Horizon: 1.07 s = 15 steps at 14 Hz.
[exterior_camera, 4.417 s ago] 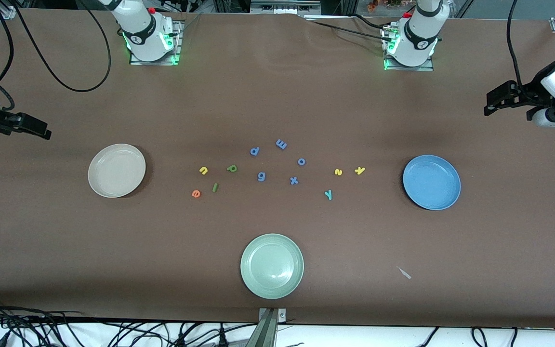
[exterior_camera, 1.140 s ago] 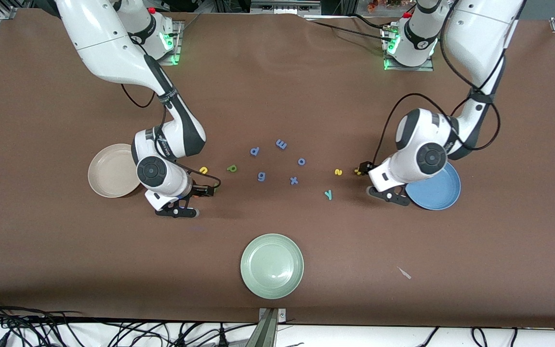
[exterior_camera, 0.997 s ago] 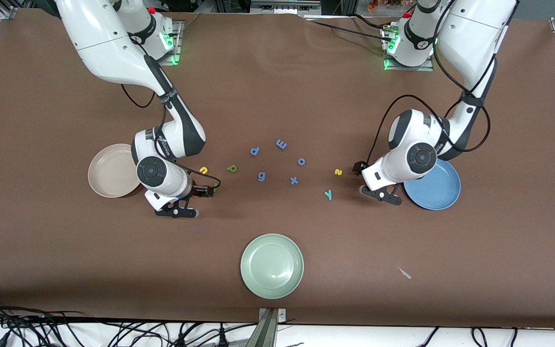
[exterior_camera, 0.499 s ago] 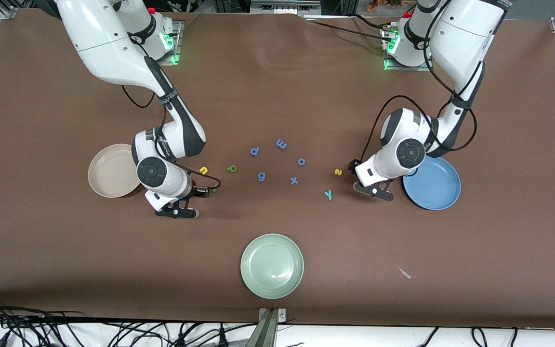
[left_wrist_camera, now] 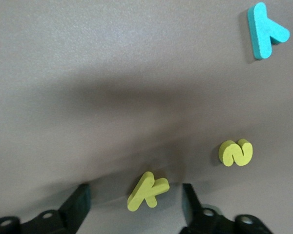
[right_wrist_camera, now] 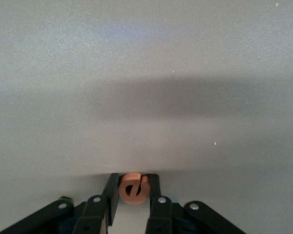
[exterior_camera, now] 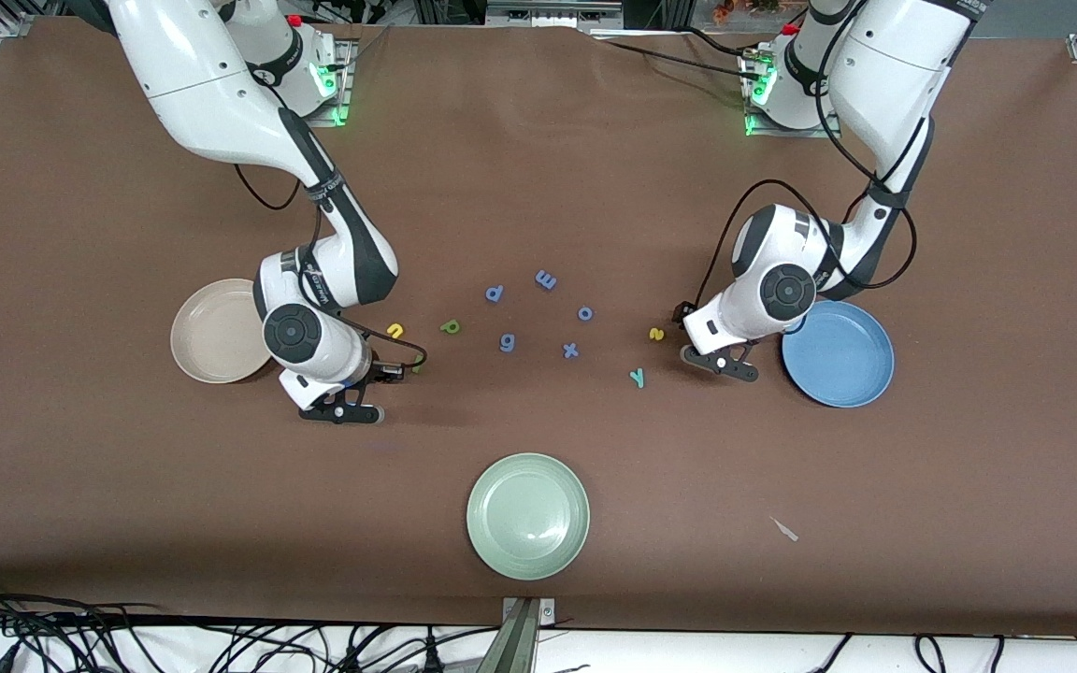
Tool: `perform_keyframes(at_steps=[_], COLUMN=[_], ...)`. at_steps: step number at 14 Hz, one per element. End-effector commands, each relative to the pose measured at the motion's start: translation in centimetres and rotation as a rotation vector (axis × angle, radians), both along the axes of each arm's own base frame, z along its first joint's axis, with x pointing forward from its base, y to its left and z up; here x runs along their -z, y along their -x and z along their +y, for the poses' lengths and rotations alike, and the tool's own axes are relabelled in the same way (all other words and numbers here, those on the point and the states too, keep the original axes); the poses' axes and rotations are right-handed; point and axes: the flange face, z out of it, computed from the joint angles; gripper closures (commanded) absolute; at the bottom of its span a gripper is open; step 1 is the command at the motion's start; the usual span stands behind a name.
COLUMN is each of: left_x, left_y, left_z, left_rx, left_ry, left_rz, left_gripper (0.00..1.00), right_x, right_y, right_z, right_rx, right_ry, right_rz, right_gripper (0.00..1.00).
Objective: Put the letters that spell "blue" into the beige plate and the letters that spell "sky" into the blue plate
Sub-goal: 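Grasp the orange e with the right gripper while the left gripper lowers, then place the orange e on the beige plate while the left places yellow k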
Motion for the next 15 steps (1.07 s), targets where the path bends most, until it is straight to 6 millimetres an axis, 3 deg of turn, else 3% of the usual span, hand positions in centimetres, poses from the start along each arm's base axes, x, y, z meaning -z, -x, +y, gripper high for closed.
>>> perform_keyframes(at_steps=[1,3,6,8,10,12,14,15], left_x=[-0.3,-0.3,-1.3,-3.9,-8.1,-10.8,-10.4,-9.8], left_y=[0.9,0.9,0.6,-0.3,-2.0,-2.7,-3.1,-3.1], left_z=[0.0,0.0,0.0,0.9,5.6,11.1,18.2,20.5], left_rx=[-0.003,-0.002,0.009,0.012,-0.055,0.006,0.085,0.109], left_ry=[0.002,0.002,0.006,0.004,-0.003,0.001,0.024,0.033], left_rz=[-0.001,-0.003,-0.019,-0.055,-0.096,-0.088,-0.096,-0.092], left_gripper=[0.64,0.7,0.8,0.81,0.81,0.81,0.81,0.81], right_x=[0.4,-0.2,-3.0,-4.7,-6.7,-9.0,-10.0,-9.9], right_y=[0.2,0.0,-0.1,-0.5,-0.7,-0.8,-0.3,-0.1], right_z=[0.4,0.4,-1.0,-2.8,-5.8,-9.5,-12.4,-13.8], right_rx=[0.013,0.001,0.009,-0.006,-0.055,-0.106,-0.151,-0.178], right_ry=[-0.015,-0.017,-0.003,0.001,0.015,0.035,0.042,0.043], right_rz=[0.001,-0.002,0.031,0.054,0.086,0.119,0.131,0.133], right_gripper=[0.76,0.76,0.76,0.76,0.76,0.76,0.76,0.76])
